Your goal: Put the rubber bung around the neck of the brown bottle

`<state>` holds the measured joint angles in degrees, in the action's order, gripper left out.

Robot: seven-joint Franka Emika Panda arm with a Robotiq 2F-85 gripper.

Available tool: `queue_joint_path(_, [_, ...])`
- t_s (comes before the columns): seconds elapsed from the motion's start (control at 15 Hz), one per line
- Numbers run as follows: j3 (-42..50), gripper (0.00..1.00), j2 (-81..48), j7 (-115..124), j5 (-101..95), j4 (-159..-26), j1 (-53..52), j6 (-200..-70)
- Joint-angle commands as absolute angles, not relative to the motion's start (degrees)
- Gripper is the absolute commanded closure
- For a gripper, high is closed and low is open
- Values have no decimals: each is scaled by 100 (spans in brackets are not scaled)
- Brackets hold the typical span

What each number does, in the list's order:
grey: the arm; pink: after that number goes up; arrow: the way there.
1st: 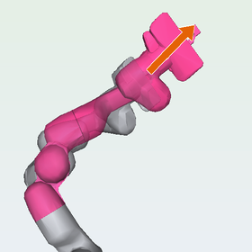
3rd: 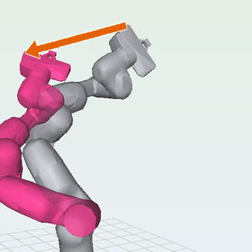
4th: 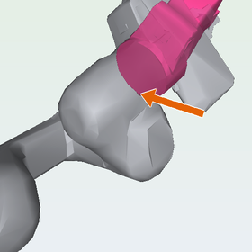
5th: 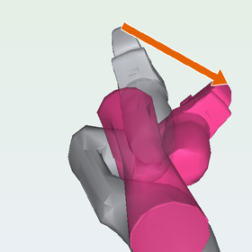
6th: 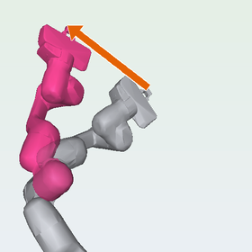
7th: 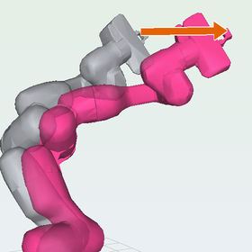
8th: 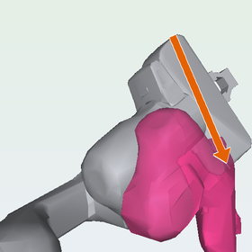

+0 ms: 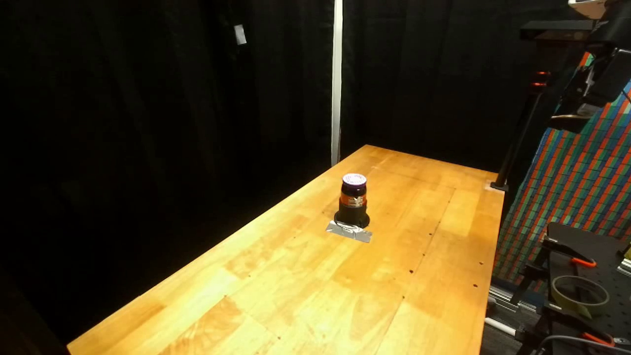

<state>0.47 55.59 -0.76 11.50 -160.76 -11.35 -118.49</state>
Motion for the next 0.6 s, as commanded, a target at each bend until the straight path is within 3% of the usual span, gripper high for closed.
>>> queue_joint_path(0.0, [-126, 0, 5196, -124, 1202, -15990, -1006, -12508])
queue_joint_path(0.53, [-20, 0, 2523, -503, 1066, -14542, -1071, -13567])
